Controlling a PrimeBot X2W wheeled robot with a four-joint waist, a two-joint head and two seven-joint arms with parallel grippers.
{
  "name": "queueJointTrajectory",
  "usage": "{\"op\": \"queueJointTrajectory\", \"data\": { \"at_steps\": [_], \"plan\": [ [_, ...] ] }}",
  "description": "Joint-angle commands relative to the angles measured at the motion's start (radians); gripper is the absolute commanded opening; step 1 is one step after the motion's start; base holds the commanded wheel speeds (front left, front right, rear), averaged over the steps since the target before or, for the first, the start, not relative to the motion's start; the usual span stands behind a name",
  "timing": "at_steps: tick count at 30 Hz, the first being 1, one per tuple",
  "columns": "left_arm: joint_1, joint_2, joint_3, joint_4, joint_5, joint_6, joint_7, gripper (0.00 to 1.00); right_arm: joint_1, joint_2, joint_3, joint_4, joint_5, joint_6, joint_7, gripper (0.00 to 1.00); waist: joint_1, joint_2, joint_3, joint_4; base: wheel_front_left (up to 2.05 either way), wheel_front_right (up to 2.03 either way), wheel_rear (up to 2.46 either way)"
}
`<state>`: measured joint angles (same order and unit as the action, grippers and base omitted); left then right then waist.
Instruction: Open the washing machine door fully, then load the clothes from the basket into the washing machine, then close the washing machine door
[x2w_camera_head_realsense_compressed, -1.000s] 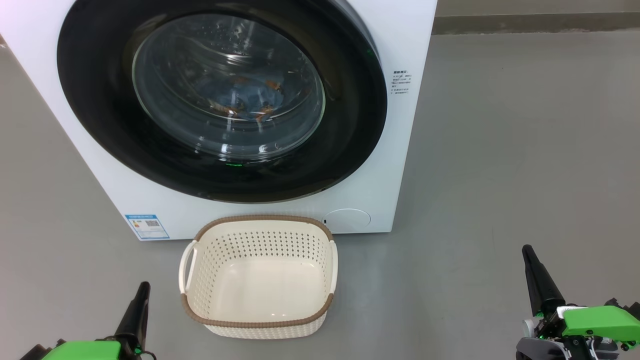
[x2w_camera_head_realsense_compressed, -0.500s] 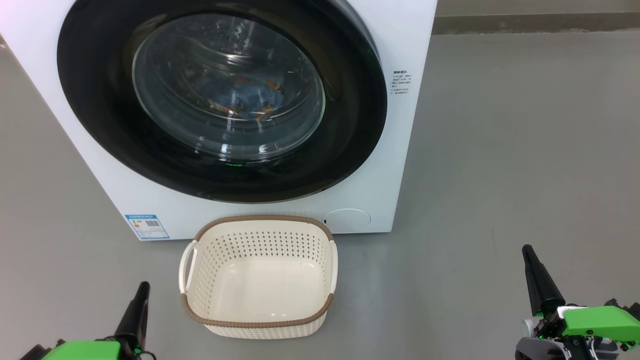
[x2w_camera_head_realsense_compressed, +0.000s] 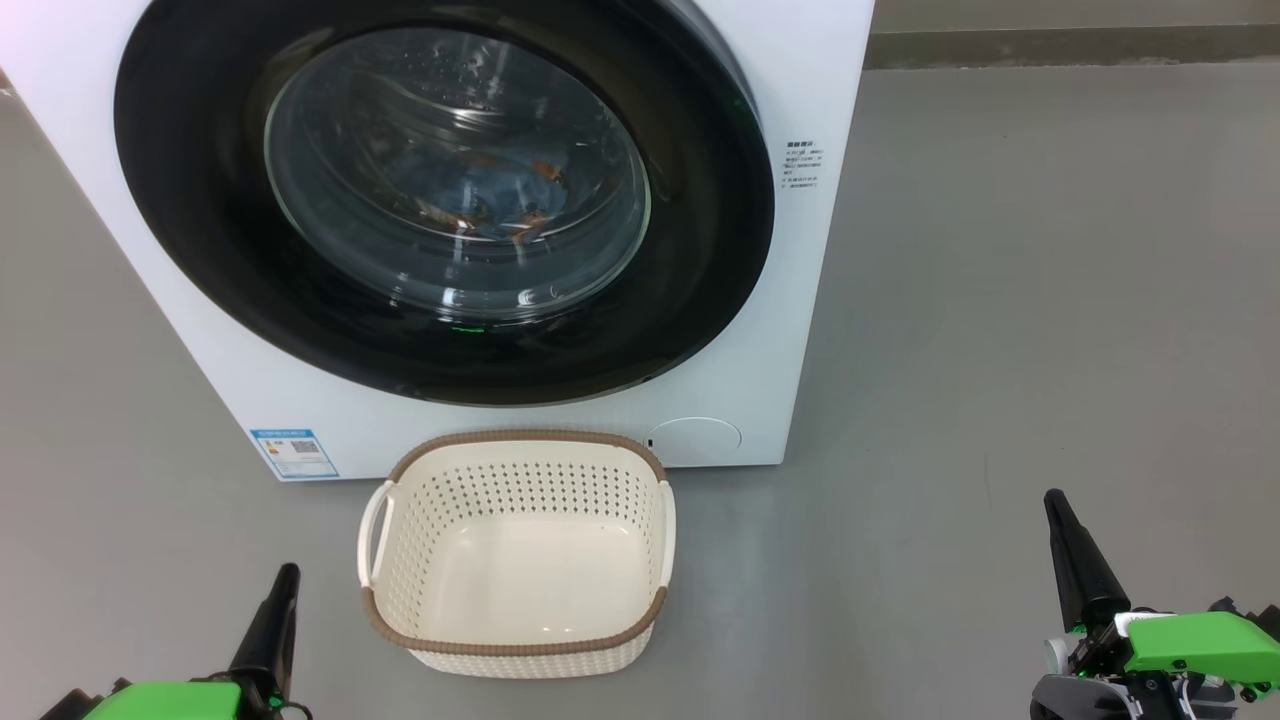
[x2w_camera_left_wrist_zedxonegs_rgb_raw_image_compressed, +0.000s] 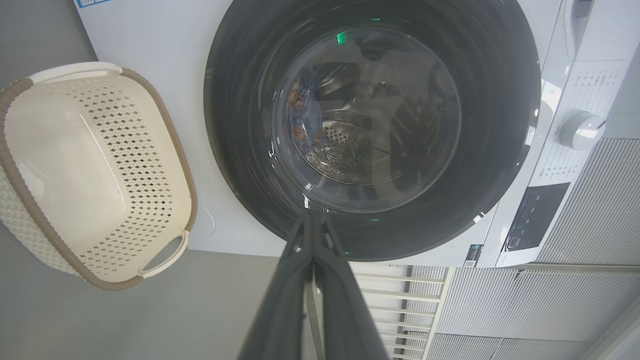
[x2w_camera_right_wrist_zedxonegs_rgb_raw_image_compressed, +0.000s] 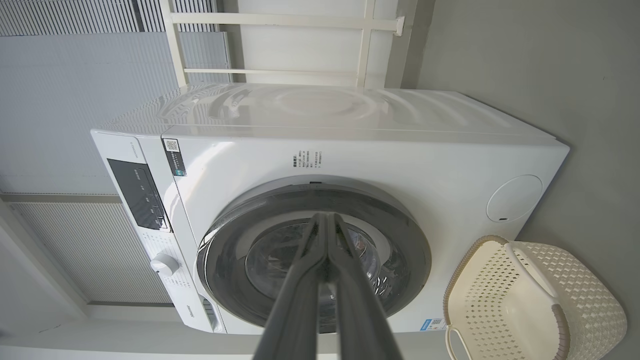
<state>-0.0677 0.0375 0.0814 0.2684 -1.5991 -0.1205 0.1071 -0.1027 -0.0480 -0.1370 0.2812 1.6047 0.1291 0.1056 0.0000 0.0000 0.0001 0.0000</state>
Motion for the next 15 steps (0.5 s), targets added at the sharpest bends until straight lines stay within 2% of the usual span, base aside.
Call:
{"op": "queueJointTrajectory", "data": {
  "at_steps": [1, 15],
  "plan": [
    [-0.048, 0.013, 0.034, -0.018, -0.008, -0.009, 0.007, 0.00, -0.013, -0.002, 0.021, -0.030, 0.002, 0.002, 0.009, 0.00, 0.0000, 0.0000, 0.000, 0.000, 0.00, 0.00, 0.00],
    [-0.048, 0.013, 0.034, -0.017, -0.008, -0.009, 0.007, 0.00, -0.013, -0.002, 0.021, -0.030, 0.002, 0.002, 0.009, 0.00, 0.0000, 0.0000, 0.000, 0.000, 0.00, 0.00, 0.00]
  ]
}}
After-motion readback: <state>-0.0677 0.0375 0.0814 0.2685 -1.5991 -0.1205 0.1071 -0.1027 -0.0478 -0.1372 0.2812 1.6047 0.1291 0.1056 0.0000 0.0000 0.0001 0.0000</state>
